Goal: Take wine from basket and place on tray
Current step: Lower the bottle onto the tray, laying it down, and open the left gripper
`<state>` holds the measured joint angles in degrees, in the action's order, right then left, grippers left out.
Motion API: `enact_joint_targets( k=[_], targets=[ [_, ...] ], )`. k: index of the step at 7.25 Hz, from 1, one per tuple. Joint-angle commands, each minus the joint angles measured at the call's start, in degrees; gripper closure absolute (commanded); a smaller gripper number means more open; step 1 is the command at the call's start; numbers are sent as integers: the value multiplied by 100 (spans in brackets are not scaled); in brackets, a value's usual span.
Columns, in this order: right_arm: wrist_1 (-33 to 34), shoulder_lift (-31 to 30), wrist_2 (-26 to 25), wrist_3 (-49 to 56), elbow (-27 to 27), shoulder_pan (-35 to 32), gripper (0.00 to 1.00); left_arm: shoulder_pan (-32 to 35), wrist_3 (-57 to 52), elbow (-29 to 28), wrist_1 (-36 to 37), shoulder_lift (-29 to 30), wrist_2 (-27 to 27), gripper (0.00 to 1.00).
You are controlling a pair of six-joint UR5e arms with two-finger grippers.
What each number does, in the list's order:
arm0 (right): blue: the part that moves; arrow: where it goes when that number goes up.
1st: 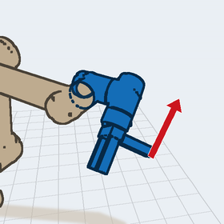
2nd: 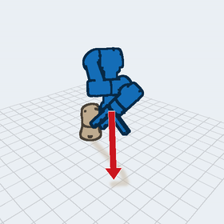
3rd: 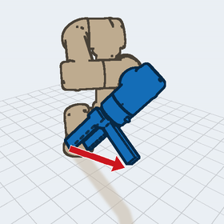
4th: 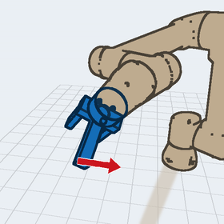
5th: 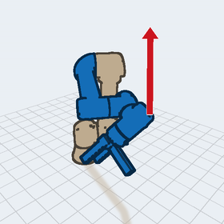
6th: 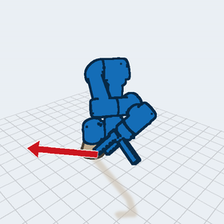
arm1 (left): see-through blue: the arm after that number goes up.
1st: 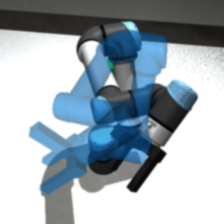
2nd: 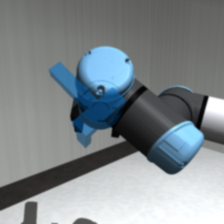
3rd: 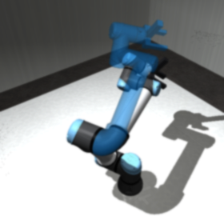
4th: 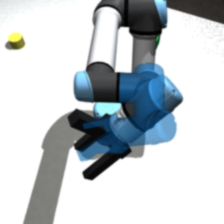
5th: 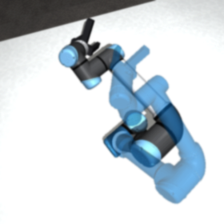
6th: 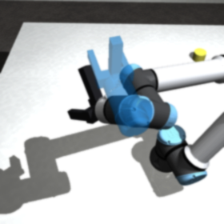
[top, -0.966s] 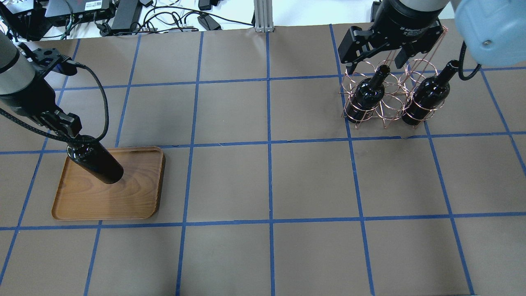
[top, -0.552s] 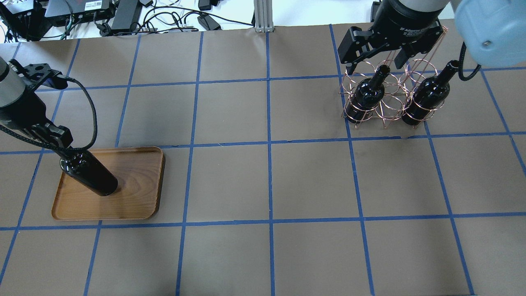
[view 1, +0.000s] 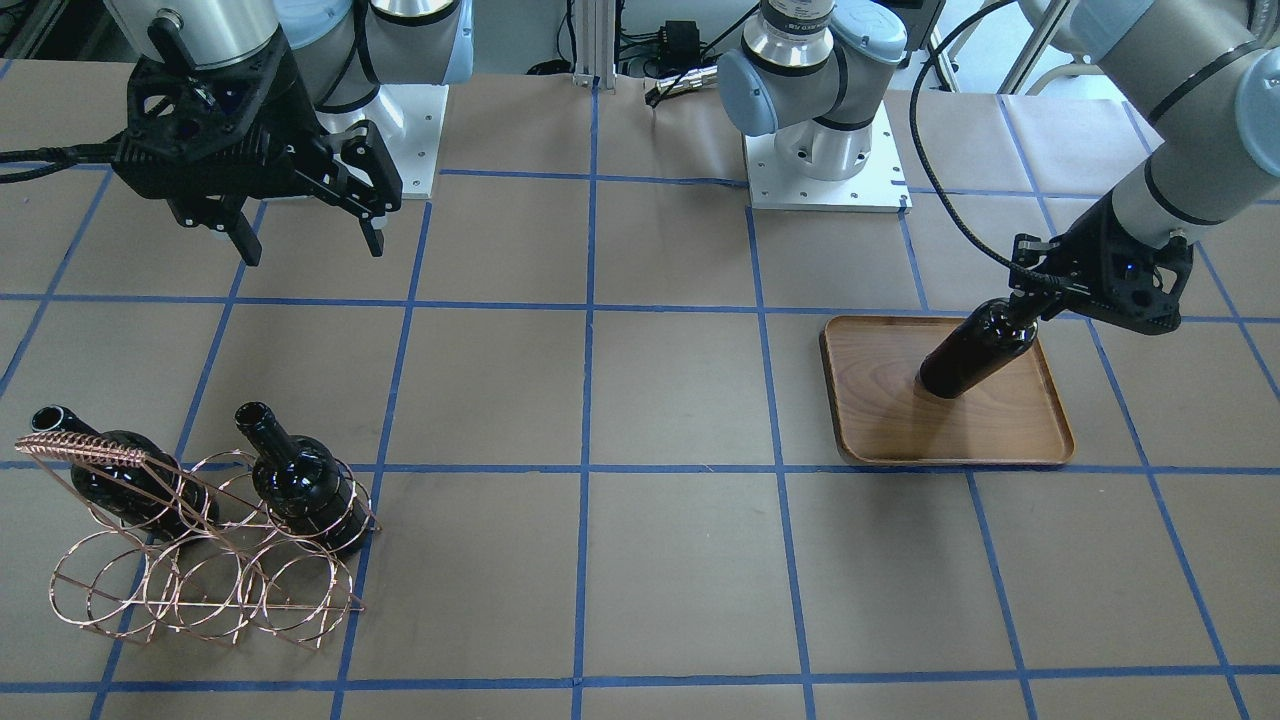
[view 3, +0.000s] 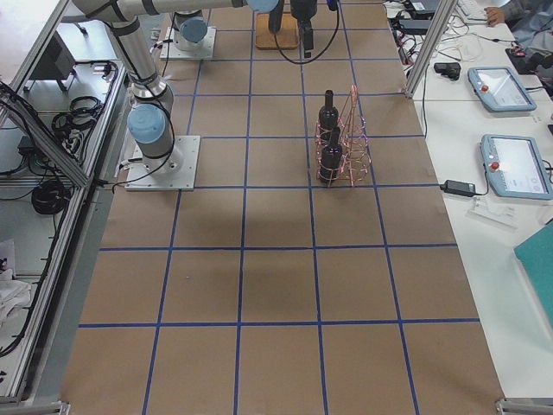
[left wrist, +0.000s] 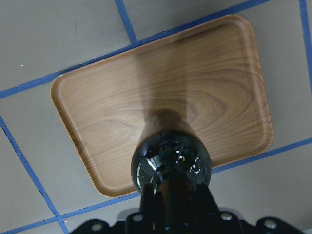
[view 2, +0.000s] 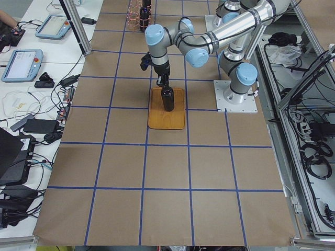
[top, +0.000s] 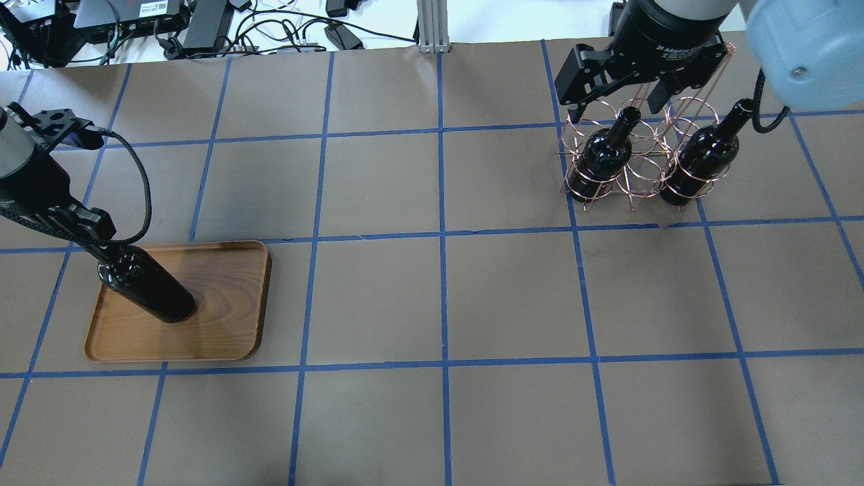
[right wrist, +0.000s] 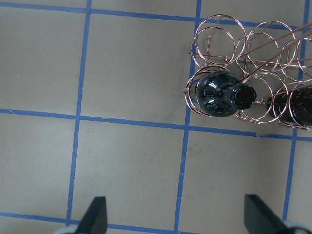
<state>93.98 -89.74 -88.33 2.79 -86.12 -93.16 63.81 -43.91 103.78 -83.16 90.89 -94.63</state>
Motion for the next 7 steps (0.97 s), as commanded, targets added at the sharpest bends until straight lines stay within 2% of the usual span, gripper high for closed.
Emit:
enact_joint_targets(
  k=[1,2,3,4,5,6,7],
  targets=[
    [7,0,0,2,-19,0,0,0,-4,2,2,17,14,100],
    [7,0,0,-7,-19,0,0,9,92,-33,28,78,-3,84],
    [7,0,0,2,-19,0,0,26,485,-51,28,70,23,13],
    [7,0,0,-7,-19,0,0,87,532,-77,-67,-18,-55,0],
    [7,0,0,2,-19,0,0,218,541,-182,-147,-105,-82,0],
    [7,0,0,-7,-19,0,0,307,794,-383,-539,-219,-91,0],
    [7,0,0,-7,-19,0,0,351,1257,-811,-926,-386,-4,0]
  ],
)
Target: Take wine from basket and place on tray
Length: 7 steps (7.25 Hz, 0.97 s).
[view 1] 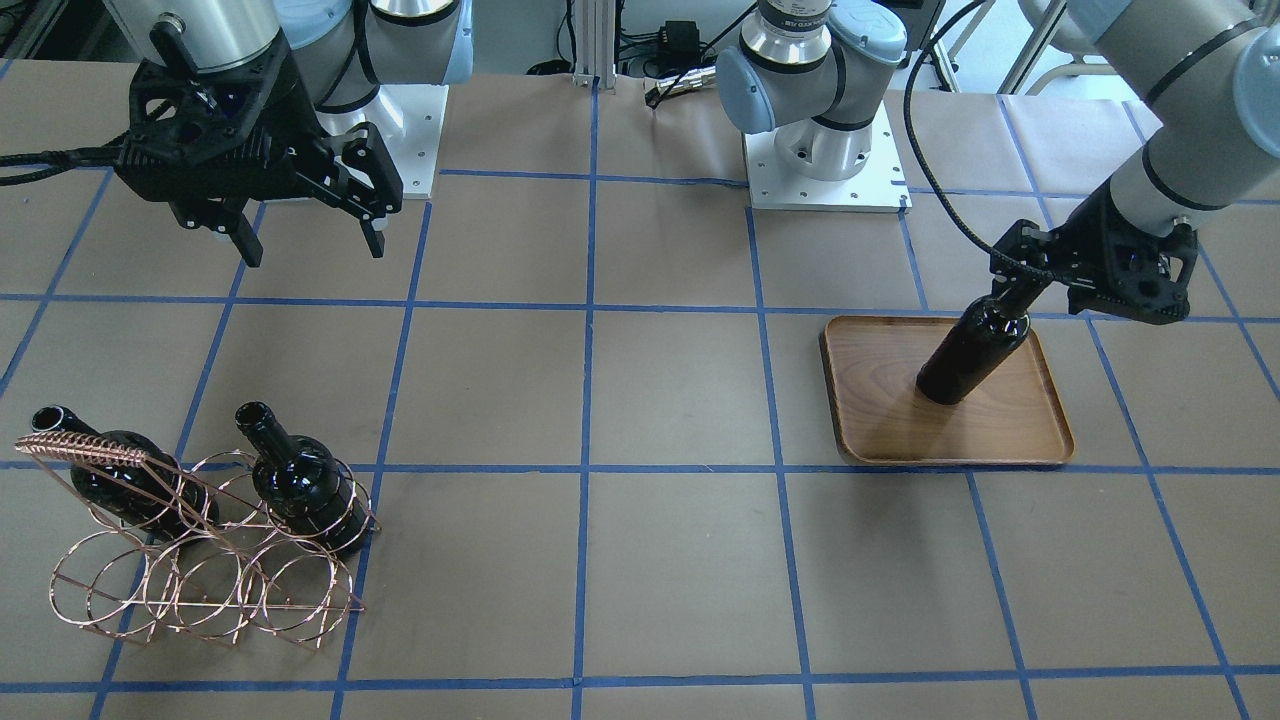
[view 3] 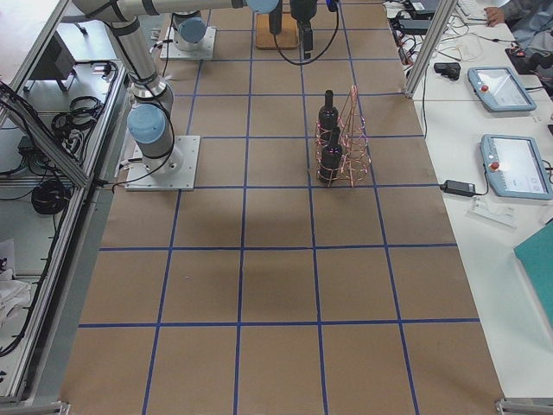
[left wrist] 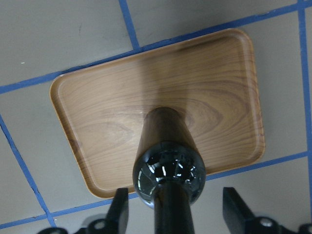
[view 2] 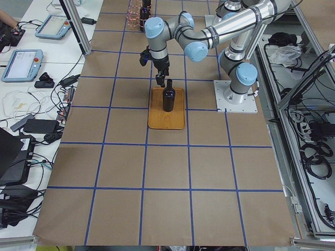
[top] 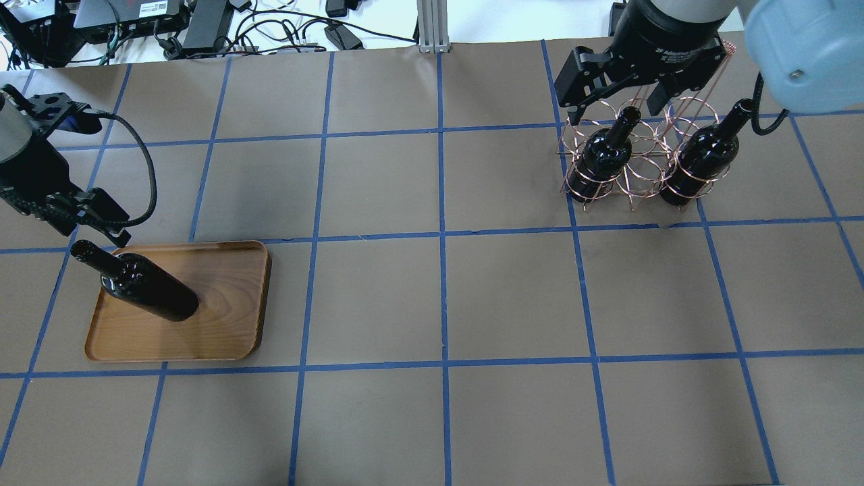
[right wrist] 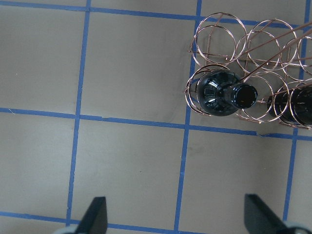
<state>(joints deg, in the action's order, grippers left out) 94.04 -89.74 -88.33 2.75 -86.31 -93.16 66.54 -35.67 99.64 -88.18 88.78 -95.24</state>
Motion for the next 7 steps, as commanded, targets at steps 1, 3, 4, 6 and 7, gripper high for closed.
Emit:
enact_joint_targets(
  k=[1,3,4,6,7],
  targets=[
    [0,0,0,-2,0,0,0,192,734,-793,-829,-307,40,0],
    [0,0,9,-2,0,0,0,708,1952,-1016,-930,-440,32,0],
    [0,0,9,-2,0,0,0,1094,2446,-1008,-921,-405,5,0],
    [0,0,9,-2,0,0,0,1736,2887,-999,-859,-379,66,0],
    [0,0,9,-2,0,0,0,2035,3125,-982,-798,-353,67,0]
  ],
)
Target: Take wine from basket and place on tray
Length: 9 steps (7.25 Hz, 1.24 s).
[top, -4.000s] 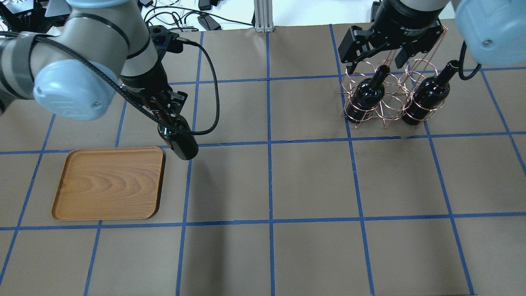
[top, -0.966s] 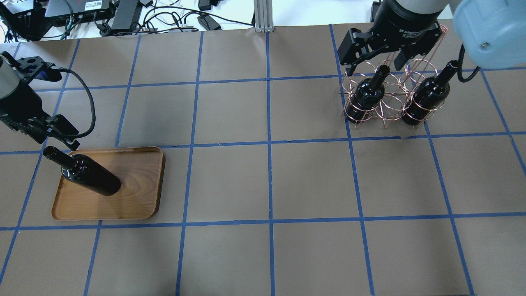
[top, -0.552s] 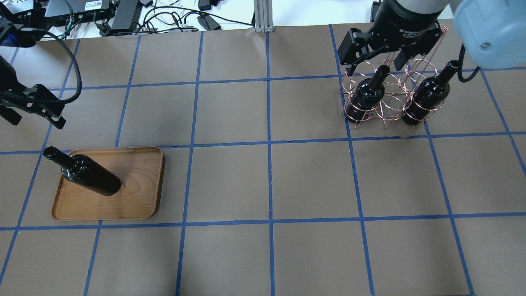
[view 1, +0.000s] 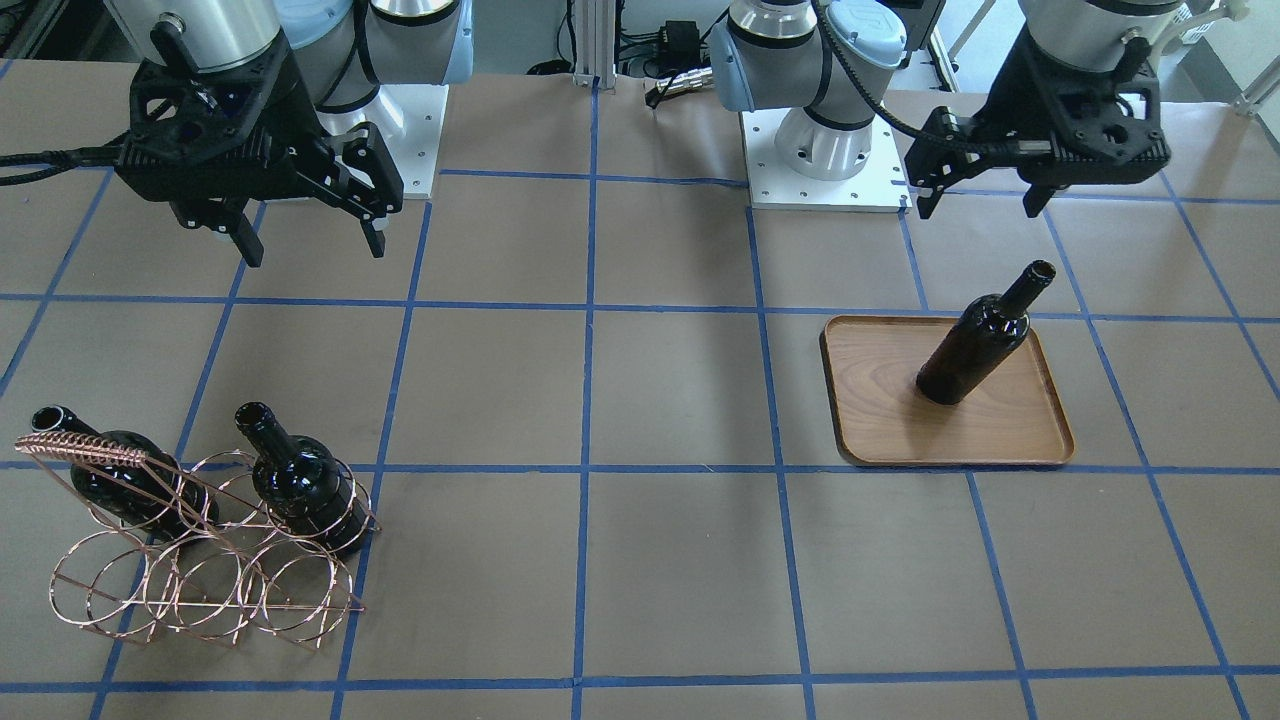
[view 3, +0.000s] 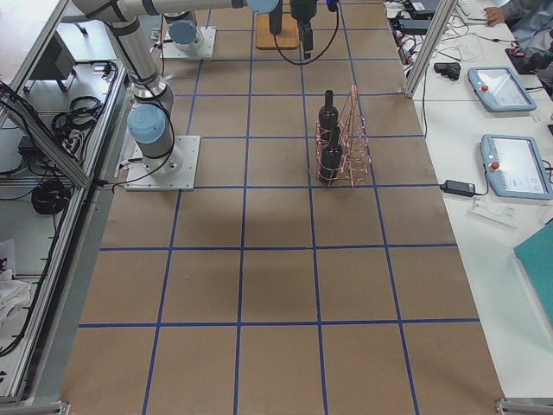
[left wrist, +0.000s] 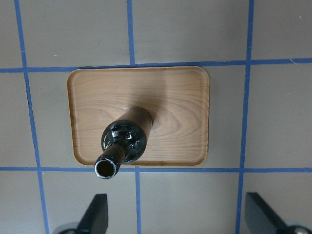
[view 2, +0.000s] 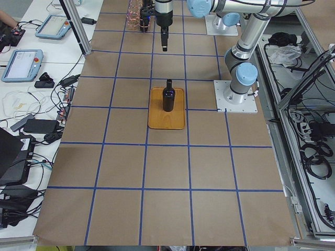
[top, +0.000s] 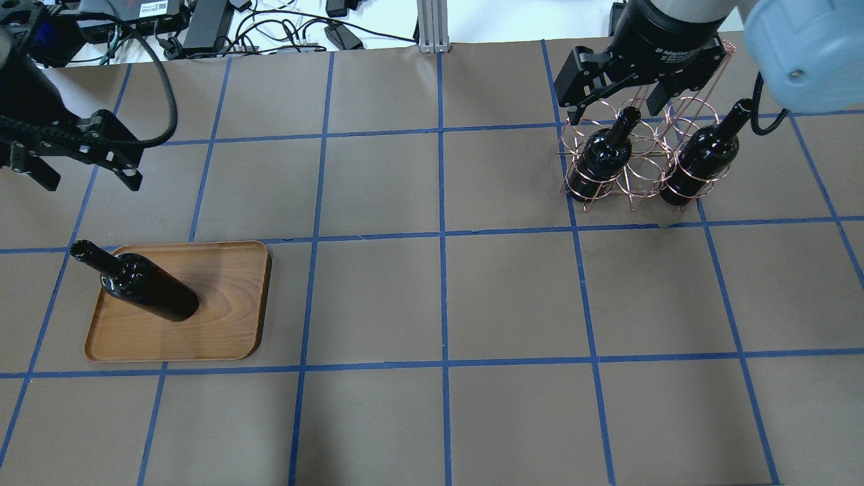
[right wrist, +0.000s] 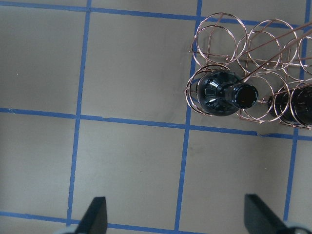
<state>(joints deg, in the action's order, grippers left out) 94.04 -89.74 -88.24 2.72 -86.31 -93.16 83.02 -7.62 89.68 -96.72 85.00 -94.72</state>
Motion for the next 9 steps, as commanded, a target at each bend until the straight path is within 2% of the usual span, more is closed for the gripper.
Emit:
enact_joint_targets(
  k=[1,2,3,9],
  targets=[
    [0,0,9,0,0,0,0,529,305,23,92,25,41,0],
    [0,0,0,0,0,0,0,531,218,23,205,17,459,0],
    [0,0,0,0,0,0,0,531,208,32,268,-9,559,0],
    [0,0,0,0,0,0,0,478,208,102,233,-106,533,0]
  ],
)
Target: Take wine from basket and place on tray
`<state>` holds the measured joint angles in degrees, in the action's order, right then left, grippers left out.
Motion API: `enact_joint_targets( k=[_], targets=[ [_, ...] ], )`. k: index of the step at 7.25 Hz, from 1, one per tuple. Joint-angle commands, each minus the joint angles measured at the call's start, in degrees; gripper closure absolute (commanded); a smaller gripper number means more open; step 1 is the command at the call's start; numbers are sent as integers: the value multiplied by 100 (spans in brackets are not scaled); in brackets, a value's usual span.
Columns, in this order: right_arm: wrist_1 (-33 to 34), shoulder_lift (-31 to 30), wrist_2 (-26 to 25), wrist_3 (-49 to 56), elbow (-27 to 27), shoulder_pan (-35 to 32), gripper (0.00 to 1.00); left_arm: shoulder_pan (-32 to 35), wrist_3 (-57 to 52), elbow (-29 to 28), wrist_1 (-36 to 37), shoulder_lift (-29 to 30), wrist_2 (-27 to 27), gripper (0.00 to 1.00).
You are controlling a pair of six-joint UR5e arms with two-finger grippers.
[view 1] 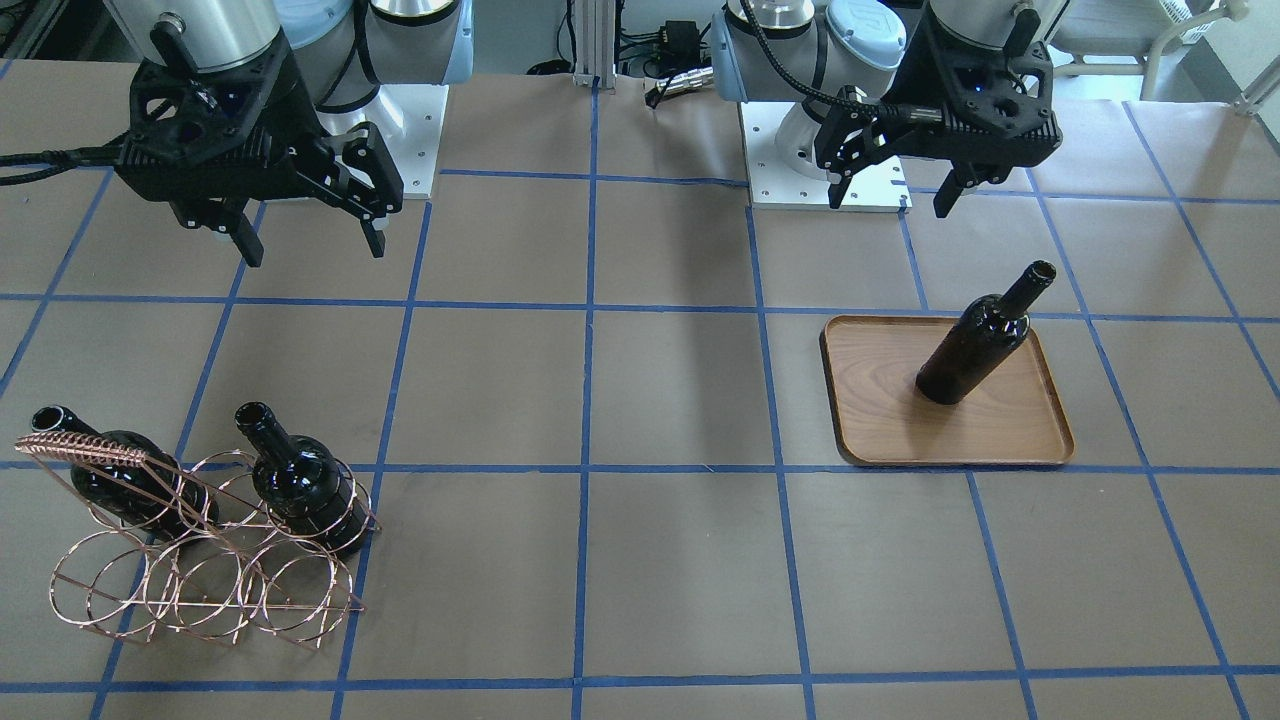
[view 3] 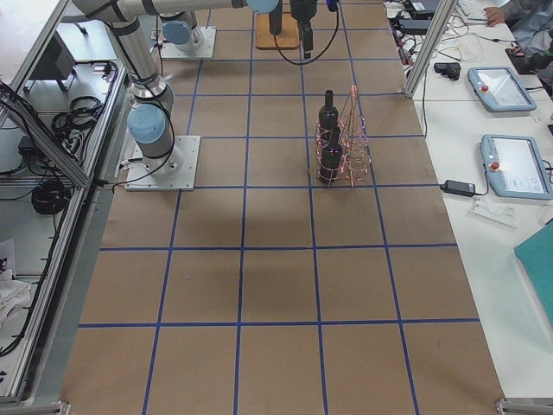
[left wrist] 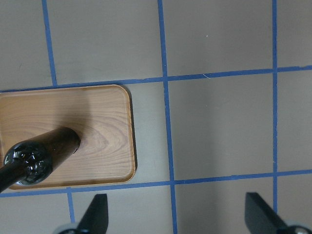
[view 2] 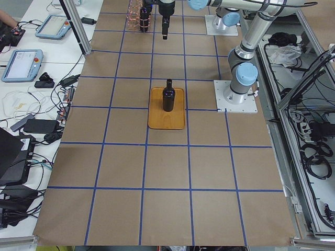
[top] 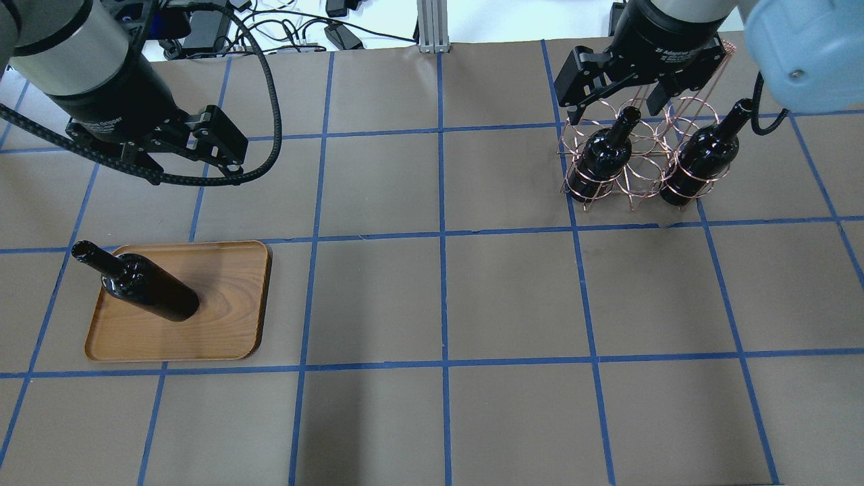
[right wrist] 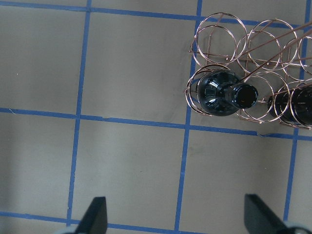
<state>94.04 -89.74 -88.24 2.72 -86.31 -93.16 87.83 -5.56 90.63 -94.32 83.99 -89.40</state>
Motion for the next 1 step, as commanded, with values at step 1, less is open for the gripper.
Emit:
enact_joint_targets(
  k=[1],
  targets=[
    [0,0,0,0,0,0,0,-3,2,-2,10,-6,1,0]
  ],
)
